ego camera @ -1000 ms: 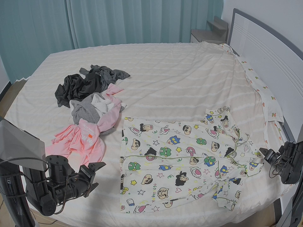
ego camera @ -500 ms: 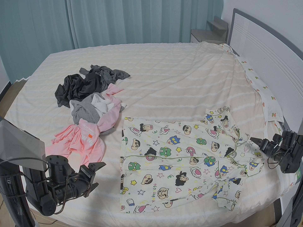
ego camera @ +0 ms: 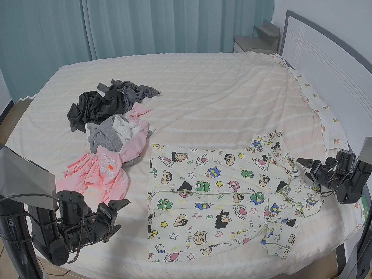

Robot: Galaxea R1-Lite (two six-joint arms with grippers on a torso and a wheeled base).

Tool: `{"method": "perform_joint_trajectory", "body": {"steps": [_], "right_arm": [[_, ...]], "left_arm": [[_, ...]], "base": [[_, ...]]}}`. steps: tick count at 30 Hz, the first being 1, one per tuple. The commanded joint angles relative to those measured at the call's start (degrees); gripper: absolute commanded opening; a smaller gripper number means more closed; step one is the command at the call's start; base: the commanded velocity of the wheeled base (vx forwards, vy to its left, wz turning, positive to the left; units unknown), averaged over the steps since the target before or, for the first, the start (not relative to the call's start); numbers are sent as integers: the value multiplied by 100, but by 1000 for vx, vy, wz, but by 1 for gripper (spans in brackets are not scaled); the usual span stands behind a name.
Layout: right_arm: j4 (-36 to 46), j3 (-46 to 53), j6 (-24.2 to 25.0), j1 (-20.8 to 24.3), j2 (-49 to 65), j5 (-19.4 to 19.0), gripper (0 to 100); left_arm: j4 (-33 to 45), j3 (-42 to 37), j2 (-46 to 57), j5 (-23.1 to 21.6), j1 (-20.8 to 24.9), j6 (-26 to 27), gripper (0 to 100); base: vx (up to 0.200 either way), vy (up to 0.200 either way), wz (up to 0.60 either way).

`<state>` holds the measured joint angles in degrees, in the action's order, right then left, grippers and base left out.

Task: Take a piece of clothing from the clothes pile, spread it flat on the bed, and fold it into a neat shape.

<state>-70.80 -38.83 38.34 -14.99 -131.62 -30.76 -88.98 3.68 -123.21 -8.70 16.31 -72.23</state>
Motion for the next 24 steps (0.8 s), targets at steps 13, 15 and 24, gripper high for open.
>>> {"method": "perform_joint_trajectory", "body": {"steps": [13, 15, 24], "right_arm": [[568, -863, 534, 111, -355, 421, 0], [559, -855, 534, 111, -294, 430, 0], [568, -951, 534, 155, 5, 500, 0]], "left_arm": [[-102, 1, -10, 0, 4, 7, 100], [-102, 1, -10, 0, 4, 7, 100], [-102, 1, -10, 9, 12, 7, 100]], "base": [[0, 0, 0], [0, 0, 0], [0, 0, 0]]}}
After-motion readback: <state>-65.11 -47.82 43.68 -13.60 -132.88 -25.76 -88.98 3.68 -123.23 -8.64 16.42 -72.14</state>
